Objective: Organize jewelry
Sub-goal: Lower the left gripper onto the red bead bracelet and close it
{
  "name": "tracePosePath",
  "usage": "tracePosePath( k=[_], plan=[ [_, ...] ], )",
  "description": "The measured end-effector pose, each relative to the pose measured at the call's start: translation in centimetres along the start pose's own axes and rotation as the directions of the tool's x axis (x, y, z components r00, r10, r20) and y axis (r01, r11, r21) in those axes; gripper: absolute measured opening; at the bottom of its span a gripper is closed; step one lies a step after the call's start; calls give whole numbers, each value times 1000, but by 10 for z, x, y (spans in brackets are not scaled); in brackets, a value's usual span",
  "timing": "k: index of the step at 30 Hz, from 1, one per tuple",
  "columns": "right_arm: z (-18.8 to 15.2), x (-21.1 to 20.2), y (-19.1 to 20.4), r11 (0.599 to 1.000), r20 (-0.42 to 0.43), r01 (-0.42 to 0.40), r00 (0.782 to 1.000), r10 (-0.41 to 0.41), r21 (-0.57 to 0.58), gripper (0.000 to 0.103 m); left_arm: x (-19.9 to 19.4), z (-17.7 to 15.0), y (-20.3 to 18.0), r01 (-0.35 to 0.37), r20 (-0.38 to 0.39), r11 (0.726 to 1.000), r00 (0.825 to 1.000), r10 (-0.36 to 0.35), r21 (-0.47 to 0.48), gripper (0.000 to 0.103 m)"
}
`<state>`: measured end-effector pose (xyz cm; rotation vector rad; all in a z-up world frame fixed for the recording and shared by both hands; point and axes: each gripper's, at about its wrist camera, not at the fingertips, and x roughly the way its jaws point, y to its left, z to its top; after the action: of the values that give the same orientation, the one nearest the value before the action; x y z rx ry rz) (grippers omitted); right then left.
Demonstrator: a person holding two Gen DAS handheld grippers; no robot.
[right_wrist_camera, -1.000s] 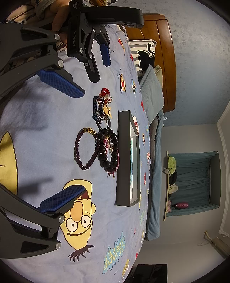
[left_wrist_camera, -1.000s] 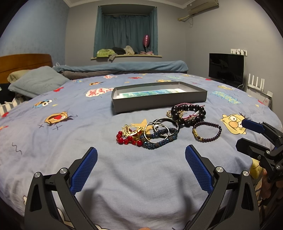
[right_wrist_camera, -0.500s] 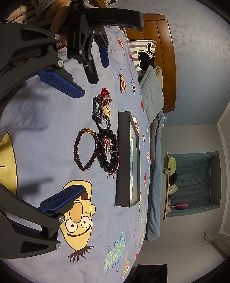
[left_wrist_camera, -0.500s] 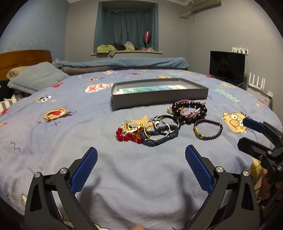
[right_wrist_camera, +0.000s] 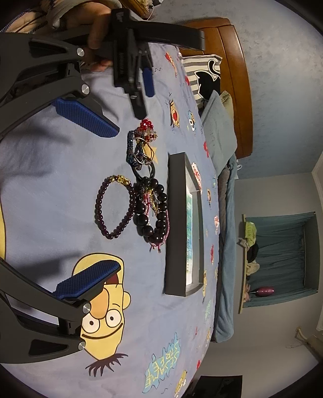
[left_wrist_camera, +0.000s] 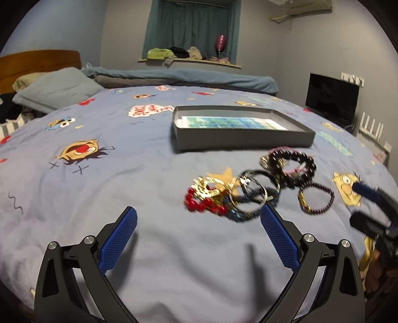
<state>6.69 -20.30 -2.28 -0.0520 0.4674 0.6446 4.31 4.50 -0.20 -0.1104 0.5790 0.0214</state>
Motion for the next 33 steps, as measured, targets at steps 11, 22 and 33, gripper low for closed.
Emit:
tracePosePath(
  k=[11, 22, 33],
  plan=[
    [-1, 9, 1, 1000, -24, -17, 1000, 17, -7, 97, 36, 21, 13, 48, -94, 999, 994, -47, 8, 61],
    [0, 24, 2, 1000, -67, -4, 998, 3, -25, 97, 41, 18, 9, 134, -141, 990, 982, -128, 34, 15],
    [11, 40, -5, 1000, -73, 5, 997, -6, -10, 95, 6, 31, 27, 139, 36, 990, 990, -138, -11, 9]
  ],
)
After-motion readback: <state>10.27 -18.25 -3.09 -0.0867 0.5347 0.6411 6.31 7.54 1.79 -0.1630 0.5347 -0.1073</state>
